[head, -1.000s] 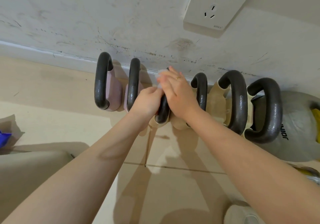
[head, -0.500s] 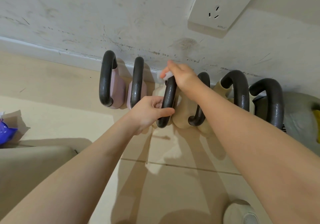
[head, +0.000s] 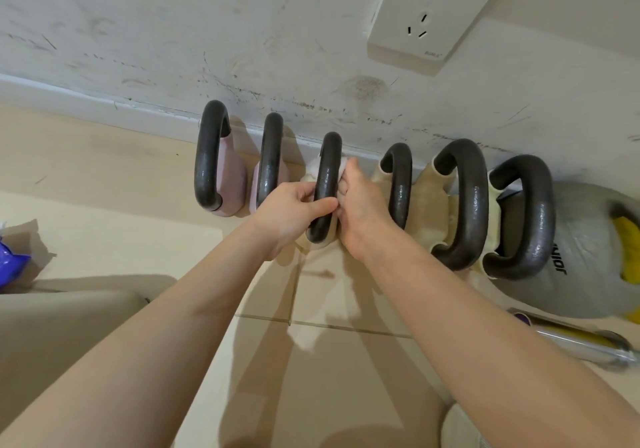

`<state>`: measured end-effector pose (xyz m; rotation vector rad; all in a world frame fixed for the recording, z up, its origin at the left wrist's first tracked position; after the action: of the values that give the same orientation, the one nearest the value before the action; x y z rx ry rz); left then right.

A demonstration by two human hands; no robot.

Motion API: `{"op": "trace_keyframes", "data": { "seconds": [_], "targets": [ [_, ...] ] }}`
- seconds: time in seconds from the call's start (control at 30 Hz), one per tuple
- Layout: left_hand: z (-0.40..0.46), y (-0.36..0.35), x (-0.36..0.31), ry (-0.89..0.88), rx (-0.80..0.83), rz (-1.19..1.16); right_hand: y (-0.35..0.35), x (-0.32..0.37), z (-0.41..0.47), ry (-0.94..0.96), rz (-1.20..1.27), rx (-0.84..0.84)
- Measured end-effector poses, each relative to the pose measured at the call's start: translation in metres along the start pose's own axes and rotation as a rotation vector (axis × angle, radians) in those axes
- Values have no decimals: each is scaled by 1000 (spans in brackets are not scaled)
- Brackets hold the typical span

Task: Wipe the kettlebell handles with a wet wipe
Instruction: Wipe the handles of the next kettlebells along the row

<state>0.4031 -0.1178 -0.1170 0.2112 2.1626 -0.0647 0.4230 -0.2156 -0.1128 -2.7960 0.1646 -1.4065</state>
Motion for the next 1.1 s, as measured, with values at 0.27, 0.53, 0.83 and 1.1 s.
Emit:
{"op": "trace_keyframes", "data": {
  "seconds": [0.27, 0.53, 0.83, 1.1],
  "targets": [
    [-11, -10, 7, 162, 1, -352, 22, -22, -33, 317, -276, 14],
    [-38, -14, -1, 51, -195, -162, 56, -7, -54, 355, -549, 43],
    [-65, -44, -44, -195, -14, 39, 81, 40, -76, 321, -188, 252],
    [-62, -50, -52, -215, -192, 125, 115, 51, -63, 435, -441, -54]
  ]
}}
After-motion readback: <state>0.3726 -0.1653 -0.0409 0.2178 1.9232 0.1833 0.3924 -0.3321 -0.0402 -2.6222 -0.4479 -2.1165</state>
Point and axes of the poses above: each hand's wrist, its own z-axis towards the middle knuckle, its own y-axis out of the back of the hand, x = y × z, the point moved 2 cm from there along z, towards the middle knuckle, and after that the axes turned 7 degrees about y, right-handed, at the moved point
